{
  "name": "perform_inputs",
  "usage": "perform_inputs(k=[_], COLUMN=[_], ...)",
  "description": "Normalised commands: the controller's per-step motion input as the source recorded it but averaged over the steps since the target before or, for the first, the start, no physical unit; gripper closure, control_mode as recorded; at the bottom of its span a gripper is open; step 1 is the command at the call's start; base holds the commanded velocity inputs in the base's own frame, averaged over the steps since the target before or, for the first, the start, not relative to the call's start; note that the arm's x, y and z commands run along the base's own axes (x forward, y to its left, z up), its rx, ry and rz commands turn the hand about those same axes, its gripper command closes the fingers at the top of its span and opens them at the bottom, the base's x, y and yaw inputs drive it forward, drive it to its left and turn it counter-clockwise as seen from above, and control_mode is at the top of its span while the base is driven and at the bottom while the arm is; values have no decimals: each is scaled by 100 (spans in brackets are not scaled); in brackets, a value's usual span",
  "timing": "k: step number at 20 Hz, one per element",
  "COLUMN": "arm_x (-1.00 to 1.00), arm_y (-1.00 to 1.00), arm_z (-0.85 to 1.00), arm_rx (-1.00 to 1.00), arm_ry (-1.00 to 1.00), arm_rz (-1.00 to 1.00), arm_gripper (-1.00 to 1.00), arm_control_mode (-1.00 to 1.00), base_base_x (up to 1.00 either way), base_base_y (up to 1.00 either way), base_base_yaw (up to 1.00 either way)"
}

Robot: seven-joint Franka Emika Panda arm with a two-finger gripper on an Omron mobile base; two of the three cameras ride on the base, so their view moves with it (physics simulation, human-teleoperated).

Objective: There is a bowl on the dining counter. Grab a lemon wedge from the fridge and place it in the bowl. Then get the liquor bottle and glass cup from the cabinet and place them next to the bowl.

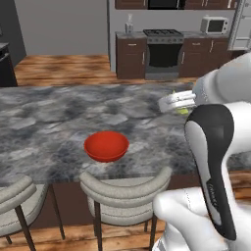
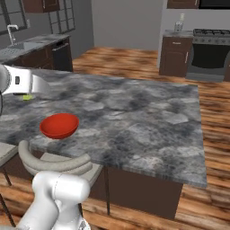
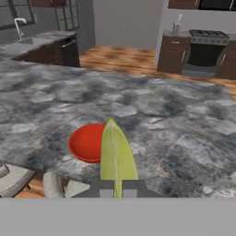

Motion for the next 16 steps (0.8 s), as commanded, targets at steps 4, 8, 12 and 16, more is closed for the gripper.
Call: perform_inputs(k=[4, 8, 12, 16], arm_x=[65, 70, 56, 54], arm_y=[98, 61, 6, 0], arm_z=[-26, -33, -48, -65], arm_rx=[-23, -17, -5, 0], arm_ry=[50, 52, 41, 29], arm_rz=[-16, -3, 3, 6], arm_gripper=[100, 100, 100, 100], arm_control_mode=[-100, -100, -100, -100], base_base_x=[0, 0, 0, 0], base_base_y=[0, 0, 0, 0], base_base_yaw=[0, 0, 0, 0])
